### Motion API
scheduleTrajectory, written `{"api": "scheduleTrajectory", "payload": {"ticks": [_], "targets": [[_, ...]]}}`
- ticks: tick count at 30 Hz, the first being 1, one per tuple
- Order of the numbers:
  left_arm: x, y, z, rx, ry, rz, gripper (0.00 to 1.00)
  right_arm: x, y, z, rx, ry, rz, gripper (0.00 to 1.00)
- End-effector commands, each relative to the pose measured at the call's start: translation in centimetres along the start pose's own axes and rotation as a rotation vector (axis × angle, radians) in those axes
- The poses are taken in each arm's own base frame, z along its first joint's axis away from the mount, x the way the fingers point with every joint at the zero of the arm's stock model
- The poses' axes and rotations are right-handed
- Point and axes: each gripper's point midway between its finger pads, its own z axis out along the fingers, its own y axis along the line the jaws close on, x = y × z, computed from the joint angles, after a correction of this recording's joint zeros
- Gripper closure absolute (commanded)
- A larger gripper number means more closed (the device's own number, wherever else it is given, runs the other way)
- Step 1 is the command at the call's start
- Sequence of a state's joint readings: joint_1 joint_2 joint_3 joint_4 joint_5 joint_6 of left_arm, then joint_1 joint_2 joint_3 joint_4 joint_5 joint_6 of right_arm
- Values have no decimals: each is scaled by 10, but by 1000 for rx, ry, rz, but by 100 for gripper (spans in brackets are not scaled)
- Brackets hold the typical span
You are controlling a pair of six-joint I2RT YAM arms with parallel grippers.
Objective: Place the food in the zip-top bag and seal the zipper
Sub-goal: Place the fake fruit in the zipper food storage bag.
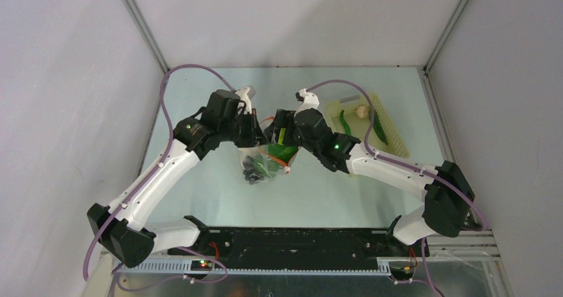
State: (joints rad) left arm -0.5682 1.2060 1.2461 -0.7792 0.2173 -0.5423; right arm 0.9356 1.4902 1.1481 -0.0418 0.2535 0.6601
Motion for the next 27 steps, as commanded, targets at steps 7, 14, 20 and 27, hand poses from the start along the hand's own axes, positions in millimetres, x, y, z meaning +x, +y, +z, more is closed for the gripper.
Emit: {"api": "scheduleTrajectory", "payload": {"ticks": [7, 14, 20, 27], "targets": [[-27, -17, -18, 136, -109, -59, 99, 19, 32, -25, -48, 52, -123, 41], [-29, -22, -25, 168, -124, -49, 99, 15, 43, -19, -85, 10, -160, 38], [-29, -25, -27, 183, -127, -36, 99, -8, 30, -4, -26, -56, -96, 32], [-28, -27, -27, 199, -118, -31, 99, -2, 25, 14, -33, 19, -16, 20]]}}
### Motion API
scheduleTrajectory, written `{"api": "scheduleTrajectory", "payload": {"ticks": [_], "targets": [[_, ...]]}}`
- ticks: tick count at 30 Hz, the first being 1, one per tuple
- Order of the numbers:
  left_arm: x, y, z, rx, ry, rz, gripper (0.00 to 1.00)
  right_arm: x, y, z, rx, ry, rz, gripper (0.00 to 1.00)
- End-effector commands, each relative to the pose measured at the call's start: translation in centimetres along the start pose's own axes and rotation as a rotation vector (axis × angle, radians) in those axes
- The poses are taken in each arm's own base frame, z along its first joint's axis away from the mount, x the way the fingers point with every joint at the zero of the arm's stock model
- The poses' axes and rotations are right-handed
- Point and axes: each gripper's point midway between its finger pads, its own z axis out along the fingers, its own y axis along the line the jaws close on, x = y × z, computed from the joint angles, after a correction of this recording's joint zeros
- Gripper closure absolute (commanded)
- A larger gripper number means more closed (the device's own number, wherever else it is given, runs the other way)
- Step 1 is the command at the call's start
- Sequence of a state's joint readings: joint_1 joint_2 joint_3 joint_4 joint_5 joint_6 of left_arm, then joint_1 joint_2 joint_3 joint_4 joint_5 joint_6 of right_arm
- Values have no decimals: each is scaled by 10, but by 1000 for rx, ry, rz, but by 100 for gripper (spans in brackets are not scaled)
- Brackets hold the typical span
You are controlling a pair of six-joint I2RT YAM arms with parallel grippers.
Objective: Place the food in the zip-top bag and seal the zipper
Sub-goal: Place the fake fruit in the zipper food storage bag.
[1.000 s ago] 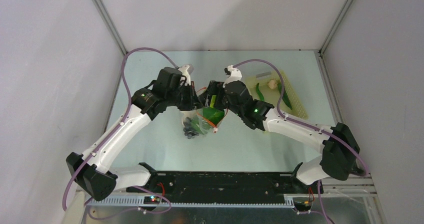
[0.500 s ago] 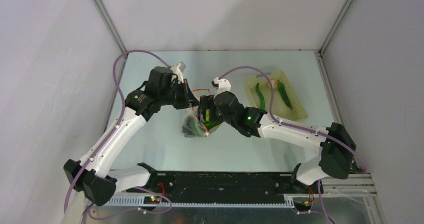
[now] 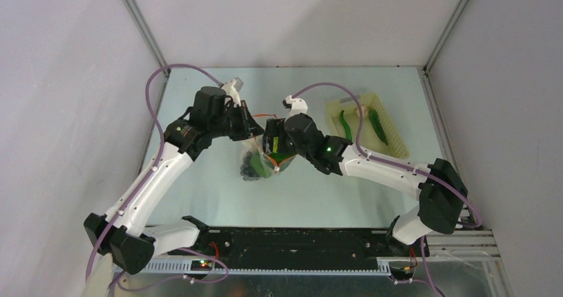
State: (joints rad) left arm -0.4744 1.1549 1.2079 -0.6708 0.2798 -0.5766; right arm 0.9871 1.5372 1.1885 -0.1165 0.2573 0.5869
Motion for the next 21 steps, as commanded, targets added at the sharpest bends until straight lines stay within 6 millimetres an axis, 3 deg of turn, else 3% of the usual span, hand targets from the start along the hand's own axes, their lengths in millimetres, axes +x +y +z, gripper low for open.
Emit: {"api": "scheduleTrajectory", "payload": {"ticks": [1, 6, 21], "targets": [[2, -31, -13, 138, 8, 20, 99, -29, 17, 11, -44, -55, 91, 17], [3, -31, -10, 140, 20, 13, 99, -32, 22, 7, -41, -60, 86, 2], [5, -29, -7, 136, 30, 3, 99, -69, 48, -38, -140, -147, 96, 1]]}}
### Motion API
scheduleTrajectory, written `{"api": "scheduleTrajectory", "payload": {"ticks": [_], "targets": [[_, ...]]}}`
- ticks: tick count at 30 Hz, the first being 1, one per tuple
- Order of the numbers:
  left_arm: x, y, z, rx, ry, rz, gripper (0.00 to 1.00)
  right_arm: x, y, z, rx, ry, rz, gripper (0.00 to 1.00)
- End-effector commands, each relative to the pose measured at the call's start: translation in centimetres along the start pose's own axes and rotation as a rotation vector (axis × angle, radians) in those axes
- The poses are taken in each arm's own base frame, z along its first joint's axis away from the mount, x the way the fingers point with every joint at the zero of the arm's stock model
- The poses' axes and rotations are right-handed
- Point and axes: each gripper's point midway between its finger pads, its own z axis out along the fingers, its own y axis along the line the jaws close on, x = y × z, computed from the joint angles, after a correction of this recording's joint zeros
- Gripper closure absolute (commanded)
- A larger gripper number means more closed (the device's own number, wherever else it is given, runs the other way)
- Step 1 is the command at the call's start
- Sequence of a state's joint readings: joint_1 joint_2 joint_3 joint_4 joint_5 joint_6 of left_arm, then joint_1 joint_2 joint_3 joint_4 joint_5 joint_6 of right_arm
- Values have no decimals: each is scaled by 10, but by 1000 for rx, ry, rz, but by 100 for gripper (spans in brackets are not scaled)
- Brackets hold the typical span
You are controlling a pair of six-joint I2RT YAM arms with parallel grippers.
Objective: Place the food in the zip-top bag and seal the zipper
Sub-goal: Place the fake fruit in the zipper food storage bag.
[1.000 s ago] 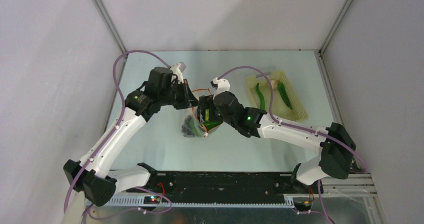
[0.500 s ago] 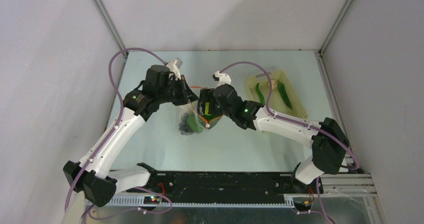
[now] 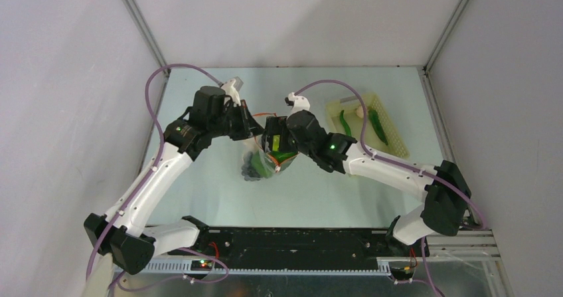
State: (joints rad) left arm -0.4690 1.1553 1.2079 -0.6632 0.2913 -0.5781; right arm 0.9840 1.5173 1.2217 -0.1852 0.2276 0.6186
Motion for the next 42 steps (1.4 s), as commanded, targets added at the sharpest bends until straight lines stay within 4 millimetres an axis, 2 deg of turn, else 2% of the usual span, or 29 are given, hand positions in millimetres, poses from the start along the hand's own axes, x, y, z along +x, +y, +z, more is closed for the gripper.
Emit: {"api": "scheduleTrajectory", "payload": {"ticks": [1, 10, 12, 14, 15, 16, 17, 18, 21, 25, 28, 32, 34, 35, 36, 37, 38, 39, 42], "targets": [[7, -29, -7, 130, 34, 7, 99, -62, 44, -29, -128, -171, 64, 1], [7, -31, -7, 141, 34, 7, 99, -74, 52, -24, -111, -179, 48, 1], [7, -32, -7, 147, 36, 7, 99, -78, 49, -19, -71, -183, 30, 1], [8, -33, -7, 153, 40, 4, 99, -74, 41, -3, 6, -147, -9, 0], [8, -34, -7, 159, 43, 3, 99, -79, 39, -4, 46, -133, -29, 1], [9, -35, -8, 166, 45, 4, 99, -65, 29, 4, 96, -81, -56, 1], [9, -35, -8, 169, 45, 4, 99, -72, 32, 4, 105, -92, -58, 1], [9, -36, -8, 173, 44, 5, 99, -65, 29, 10, 125, -71, -72, 2], [9, -36, -9, 173, 41, 2, 99, -63, 23, 17, 158, -86, -76, 7], [8, -38, -10, 182, 40, 3, 99, -71, 10, 24, 221, -140, -72, 13], [9, -40, -11, 191, 42, 3, 99, -74, 10, 28, 207, -166, -59, 20], [9, -41, -11, 200, 45, 5, 99, -78, 18, 26, 128, -218, -23, 24], [10, -42, -11, 205, 47, 7, 99, -82, 21, 23, 86, -240, 8, 25], [10, -42, -11, 207, 49, 8, 99, -92, 25, 19, 55, -274, 37, 25], [11, -42, -11, 209, 51, 7, 99, -85, 22, 21, 42, -260, 44, 25], [11, -43, -11, 214, 53, 8, 99, -94, 24, 18, 16, -290, 81, 25], [11, -43, -11, 216, 55, 8, 99, -88, 23, 20, -3, -272, 88, 25], [11, -44, -11, 219, 58, 8, 99, -97, 25, 18, -31, -299, 117, 25], [13, -44, -10, 223, 68, 7, 98, -96, 30, 19, -89, -291, 137, 25]]}}
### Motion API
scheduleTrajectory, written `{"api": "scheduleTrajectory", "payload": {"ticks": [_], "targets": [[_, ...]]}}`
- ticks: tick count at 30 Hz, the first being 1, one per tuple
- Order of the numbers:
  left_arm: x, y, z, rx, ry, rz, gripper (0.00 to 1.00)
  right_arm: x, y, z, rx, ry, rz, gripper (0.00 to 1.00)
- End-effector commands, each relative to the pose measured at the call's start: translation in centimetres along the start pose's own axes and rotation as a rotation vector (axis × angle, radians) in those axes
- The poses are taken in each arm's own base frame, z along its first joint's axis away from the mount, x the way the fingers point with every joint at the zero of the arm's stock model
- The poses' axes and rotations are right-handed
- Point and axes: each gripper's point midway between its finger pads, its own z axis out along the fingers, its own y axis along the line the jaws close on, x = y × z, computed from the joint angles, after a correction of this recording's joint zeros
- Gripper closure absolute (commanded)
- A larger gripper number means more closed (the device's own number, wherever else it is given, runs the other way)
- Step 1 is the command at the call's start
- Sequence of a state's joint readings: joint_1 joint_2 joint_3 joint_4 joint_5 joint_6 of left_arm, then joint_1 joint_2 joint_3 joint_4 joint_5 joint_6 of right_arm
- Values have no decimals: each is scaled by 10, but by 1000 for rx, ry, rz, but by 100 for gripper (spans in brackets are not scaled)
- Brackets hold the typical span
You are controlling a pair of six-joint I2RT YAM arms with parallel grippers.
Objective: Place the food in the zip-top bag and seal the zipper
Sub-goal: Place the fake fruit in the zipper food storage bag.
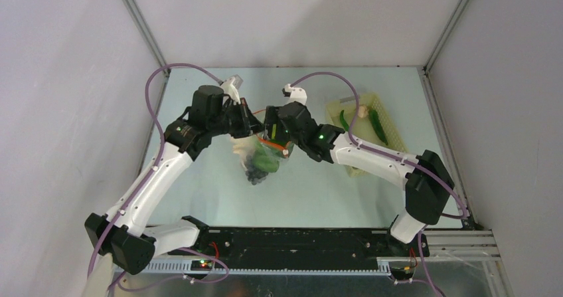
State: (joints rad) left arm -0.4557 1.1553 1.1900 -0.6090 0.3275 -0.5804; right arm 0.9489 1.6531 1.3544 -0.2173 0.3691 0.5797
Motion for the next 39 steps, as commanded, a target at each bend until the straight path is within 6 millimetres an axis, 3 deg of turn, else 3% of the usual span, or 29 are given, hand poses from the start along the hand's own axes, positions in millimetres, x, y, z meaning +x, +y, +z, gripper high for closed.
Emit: {"api": "scheduleTrajectory", "payload": {"ticks": [1, 8, 13, 21, 32, 39], "targets": [[18, -41, -11, 185, 89, 2, 98, -73, 53, -19, -261, -210, 204, 25], [21, -42, -8, 196, 115, 1, 98, -71, 80, -37, -483, -150, 224, 24], [20, -41, -9, 189, 107, 4, 98, -53, 87, -50, -564, -105, 108, 16], [18, -35, -8, 154, 94, -2, 99, -46, 71, -67, -497, -80, 12, 1], [13, -29, -6, 134, 74, -31, 100, -55, 41, -107, -370, -101, -71, 1], [16, -30, -3, 148, 92, -36, 100, -69, 41, -119, -378, -151, -70, 1]]}}
